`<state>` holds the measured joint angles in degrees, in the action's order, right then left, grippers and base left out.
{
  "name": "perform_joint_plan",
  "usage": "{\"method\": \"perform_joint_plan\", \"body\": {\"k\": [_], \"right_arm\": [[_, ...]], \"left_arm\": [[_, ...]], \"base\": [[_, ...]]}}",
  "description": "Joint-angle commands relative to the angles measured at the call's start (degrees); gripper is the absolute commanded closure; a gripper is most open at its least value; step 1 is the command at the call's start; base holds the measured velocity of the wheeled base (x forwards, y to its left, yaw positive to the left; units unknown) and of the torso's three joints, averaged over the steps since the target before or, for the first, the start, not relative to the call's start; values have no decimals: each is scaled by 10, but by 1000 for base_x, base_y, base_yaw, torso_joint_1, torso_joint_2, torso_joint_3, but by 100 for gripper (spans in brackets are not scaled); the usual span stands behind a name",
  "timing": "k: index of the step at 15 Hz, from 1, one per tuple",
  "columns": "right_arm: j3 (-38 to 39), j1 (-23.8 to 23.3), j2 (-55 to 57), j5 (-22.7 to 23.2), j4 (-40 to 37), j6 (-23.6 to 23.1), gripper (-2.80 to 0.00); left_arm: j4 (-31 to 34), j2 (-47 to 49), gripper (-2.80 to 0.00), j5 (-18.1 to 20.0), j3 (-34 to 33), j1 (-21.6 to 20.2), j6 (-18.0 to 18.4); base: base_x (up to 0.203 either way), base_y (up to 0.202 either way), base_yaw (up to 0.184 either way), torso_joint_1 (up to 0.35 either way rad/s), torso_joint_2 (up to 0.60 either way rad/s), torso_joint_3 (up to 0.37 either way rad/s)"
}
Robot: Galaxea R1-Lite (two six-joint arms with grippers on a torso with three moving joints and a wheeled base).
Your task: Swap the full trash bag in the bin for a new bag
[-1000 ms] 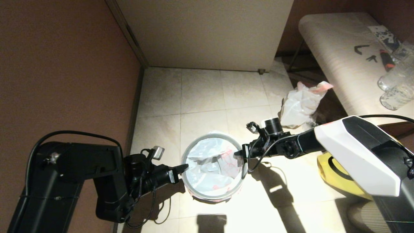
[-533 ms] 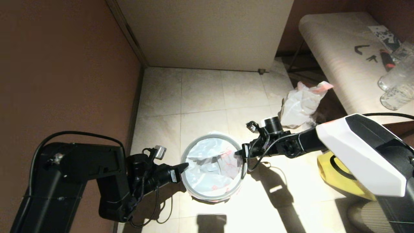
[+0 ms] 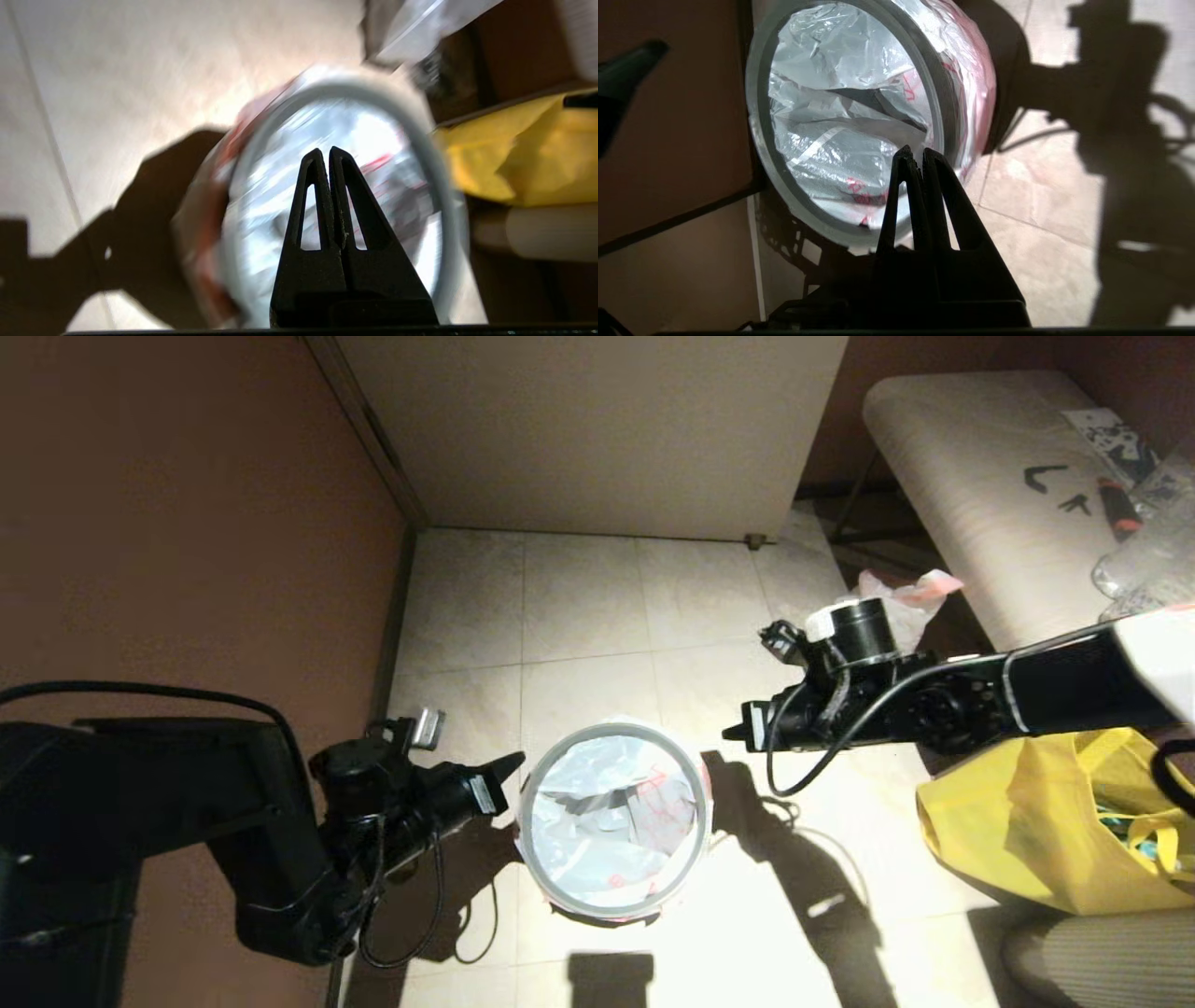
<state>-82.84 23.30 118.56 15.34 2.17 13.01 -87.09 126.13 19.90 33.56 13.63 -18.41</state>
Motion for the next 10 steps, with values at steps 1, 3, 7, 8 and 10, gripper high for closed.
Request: {"method": "perform_joint_plan", "body": {"k": [1, 3, 7, 8, 10], "right_arm": [[45, 6, -126, -40, -29, 0, 0], [106, -3, -187, -106, -49, 1, 0], [213, -10, -310, -202, -63, -19, 0], [240, -9, -343, -232, -67, -34, 0], [297, -10, -415, -272, -72, -54, 0]], "left_arm": [[-5, -130, 0, -41, -34, 21, 11], [12, -190, 0, -114, -74, 29, 66], [52, -310, 0, -203, -161, 41, 106], [56, -336, 0, -217, -195, 45, 118], [58, -387, 0, -274, -248, 80, 149]], "base": [[0, 0, 0, 0, 0, 0], [0, 0, 0, 0, 0, 0], [0, 0, 0, 0, 0, 0], [0, 0, 0, 0, 0, 0], [0, 0, 0, 0, 0, 0]]}}
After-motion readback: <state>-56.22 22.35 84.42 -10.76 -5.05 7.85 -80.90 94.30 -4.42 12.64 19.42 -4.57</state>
